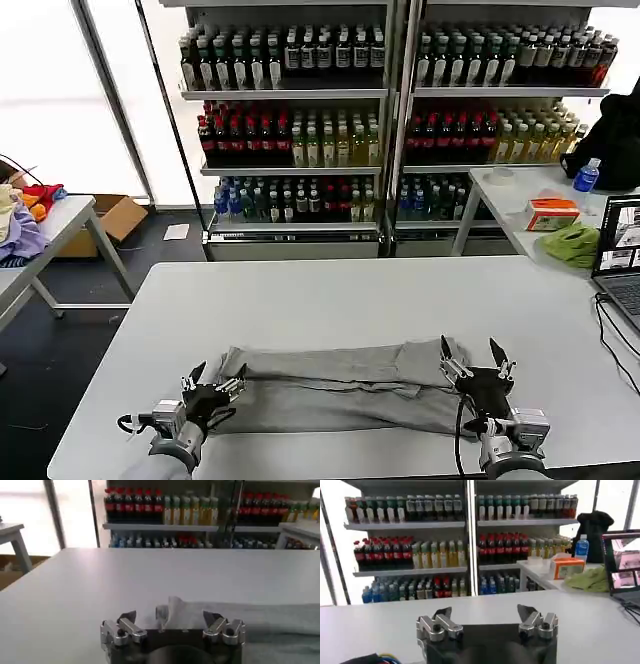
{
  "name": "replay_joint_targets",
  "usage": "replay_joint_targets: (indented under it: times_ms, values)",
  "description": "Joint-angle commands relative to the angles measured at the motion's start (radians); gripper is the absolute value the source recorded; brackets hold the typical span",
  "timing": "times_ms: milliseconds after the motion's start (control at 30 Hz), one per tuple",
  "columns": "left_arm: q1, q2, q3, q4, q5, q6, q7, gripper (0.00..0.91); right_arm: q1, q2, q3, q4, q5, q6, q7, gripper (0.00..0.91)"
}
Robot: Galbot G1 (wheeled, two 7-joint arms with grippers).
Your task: Fold and organize the clothes.
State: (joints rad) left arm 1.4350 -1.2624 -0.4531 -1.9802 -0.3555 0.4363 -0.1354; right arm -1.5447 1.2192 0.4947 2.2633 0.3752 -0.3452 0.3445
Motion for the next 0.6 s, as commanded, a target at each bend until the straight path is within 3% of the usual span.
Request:
replay_joint_targets:
  times_ms: [33, 600]
  values:
    - [0.007, -0.022, -0.002, 0.032, 0.002, 0.002, 0.020, 0.010, 0.001, 0.001, -0.001, 0.012, 0.004, -0.001, 0.004, 0.907]
    - [0.019, -0.019, -0.012, 0.033, -0.003, -0.014, 0.050, 0.000, 0.016, -0.011, 0.026, 0.016, 0.029, -0.011, 0.015, 0.907]
